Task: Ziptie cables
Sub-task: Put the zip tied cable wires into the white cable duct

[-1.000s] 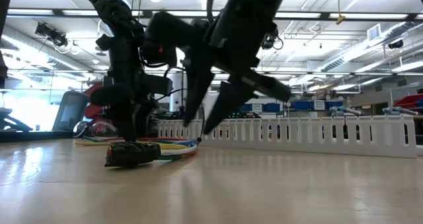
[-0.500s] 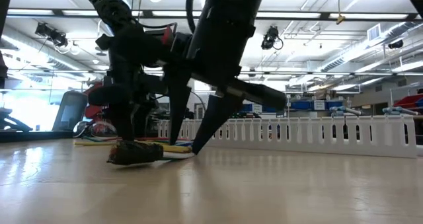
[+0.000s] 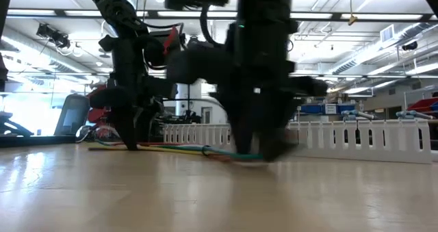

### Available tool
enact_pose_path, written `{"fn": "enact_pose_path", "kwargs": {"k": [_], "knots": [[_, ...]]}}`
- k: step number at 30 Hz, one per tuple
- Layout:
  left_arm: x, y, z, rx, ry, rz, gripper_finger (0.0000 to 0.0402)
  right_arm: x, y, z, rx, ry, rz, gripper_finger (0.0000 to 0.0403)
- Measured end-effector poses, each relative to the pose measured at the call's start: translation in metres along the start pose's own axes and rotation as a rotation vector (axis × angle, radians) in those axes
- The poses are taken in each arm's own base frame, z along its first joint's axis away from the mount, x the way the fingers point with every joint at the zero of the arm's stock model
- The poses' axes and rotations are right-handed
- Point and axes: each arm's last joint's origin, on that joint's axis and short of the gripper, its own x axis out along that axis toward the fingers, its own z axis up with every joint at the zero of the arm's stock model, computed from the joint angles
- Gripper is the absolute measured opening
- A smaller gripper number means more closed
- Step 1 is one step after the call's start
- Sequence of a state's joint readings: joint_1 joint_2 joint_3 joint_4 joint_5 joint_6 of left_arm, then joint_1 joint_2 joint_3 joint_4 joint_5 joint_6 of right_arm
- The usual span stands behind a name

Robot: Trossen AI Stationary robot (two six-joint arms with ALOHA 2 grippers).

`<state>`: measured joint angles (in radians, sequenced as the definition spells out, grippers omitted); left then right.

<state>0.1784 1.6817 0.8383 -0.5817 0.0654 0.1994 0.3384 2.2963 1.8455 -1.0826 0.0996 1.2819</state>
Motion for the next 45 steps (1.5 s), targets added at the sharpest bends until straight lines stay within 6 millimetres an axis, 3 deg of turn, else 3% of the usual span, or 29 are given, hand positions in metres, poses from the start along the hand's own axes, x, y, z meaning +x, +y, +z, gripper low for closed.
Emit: {"fn": "enact_pose_path", "kwargs": {"k": [10,16,32,45], "knots": [[0.001,-0.016,0.000,-0.019,0.035,-0.002,0.0262,-0.027,-0.003,-0.007,-0.061,-0.039,0.037,0.0111],[0.000,-0.017,0.000,-0.020,0.035,0.003,0.0262,-0.041,0.004,-0.011,0.010,-0.068,0.142,0.0112],[0.000,-0.017,0.000,-0.019,0.033,0.012,0.0262,-0.033,0.004,-0.027,0.082,-0.073,0.114,0.0112],[0.000,-0.017,0.001,-0.019,0.032,0.014,0.0262,-0.011,0.002,-0.033,0.110,-0.025,0.150,0.0112]]}}
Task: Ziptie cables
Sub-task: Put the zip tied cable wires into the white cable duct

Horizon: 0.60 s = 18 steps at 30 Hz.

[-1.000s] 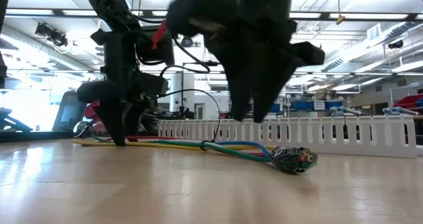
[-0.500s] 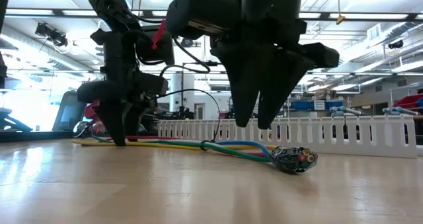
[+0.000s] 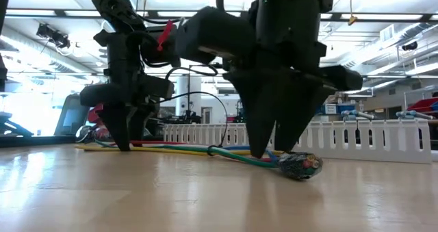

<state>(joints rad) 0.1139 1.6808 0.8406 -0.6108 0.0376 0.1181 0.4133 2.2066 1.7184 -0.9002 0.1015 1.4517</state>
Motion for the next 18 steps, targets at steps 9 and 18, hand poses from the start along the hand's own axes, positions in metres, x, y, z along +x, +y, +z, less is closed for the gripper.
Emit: {"fn": "enact_pose_path", "kwargs": {"k": [9,18], "knots": [[0.000,0.000,0.001,0.000,-0.007,0.002,0.0262,0.010,-0.009,-0.003,0.020,0.060,-0.018,0.0111],[0.000,0.000,0.001,0.001,-0.009,0.003,0.0262,0.013,-0.010,-0.004,0.014,0.066,-0.016,0.0052]]}}
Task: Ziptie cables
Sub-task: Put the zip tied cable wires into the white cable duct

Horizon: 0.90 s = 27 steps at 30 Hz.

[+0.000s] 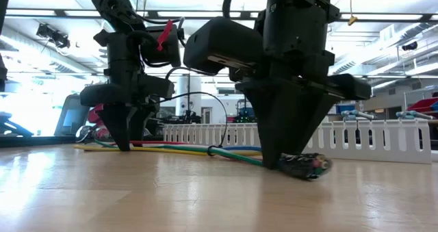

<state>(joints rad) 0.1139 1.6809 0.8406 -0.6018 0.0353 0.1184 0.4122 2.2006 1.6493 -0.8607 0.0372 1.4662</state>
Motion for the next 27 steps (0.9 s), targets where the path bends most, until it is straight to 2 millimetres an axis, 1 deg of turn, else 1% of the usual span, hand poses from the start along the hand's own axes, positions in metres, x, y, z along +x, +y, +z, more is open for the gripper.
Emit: {"fn": "enact_pose_path", "kwargs": {"k": [3,6,20,27], "knots": [[0.0000,0.0000,0.0000,0.000,0.000,0.000,0.0262,0.0007,0.0000,0.0000,-0.006,0.000,0.000,0.0023],[-0.0001,0.0000,0.0001,0.000,-0.001,0.000,0.0262,0.0011,0.0009,0.0000,-0.030,0.002,0.008,0.0011],[0.0000,0.0004,0.0003,0.020,0.000,0.031,0.0262,0.0021,0.0010,-0.0003,-0.114,0.003,0.009,0.0013],[-0.0021,0.0006,0.0034,0.034,-0.004,0.027,0.0257,0.0022,0.0013,-0.0001,-0.147,-0.040,0.005,0.0013]]}}
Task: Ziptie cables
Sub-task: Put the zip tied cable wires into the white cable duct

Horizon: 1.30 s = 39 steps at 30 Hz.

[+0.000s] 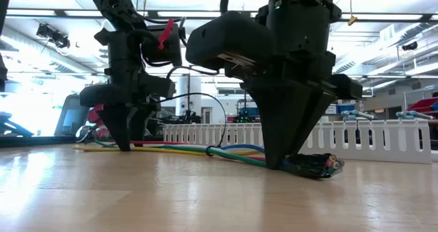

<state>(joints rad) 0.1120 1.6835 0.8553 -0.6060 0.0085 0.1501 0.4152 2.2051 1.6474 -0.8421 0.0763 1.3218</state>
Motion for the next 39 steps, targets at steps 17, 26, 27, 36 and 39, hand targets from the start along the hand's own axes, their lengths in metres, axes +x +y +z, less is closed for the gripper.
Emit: {"fn": "enact_pose_path", "kwargs": {"k": [17,26,27,36,39], "knots": [[0.0001,0.0002,0.0011,-0.032,-0.009,-0.002,0.0131,0.0000,0.0000,0.0008,-0.042,-0.009,0.000,0.0013],[-0.0001,0.0002,0.0014,-0.032,-0.010,-0.001,0.0066,0.0000,0.0000,0.0010,-0.042,-0.010,0.000,0.0013],[-0.0001,0.0002,0.0013,-0.032,-0.009,-0.001,0.0060,0.0001,-0.0001,0.0011,-0.041,-0.010,0.000,0.0013],[-0.0011,-0.0007,0.0016,-0.024,-0.004,0.003,0.0047,0.0002,-0.0001,0.0011,-0.041,-0.010,-0.001,0.0013],[-0.0048,-0.0016,0.0047,-0.018,0.010,0.009,0.0044,-0.0005,0.0002,0.0012,-0.041,-0.011,0.001,0.0013]]}}
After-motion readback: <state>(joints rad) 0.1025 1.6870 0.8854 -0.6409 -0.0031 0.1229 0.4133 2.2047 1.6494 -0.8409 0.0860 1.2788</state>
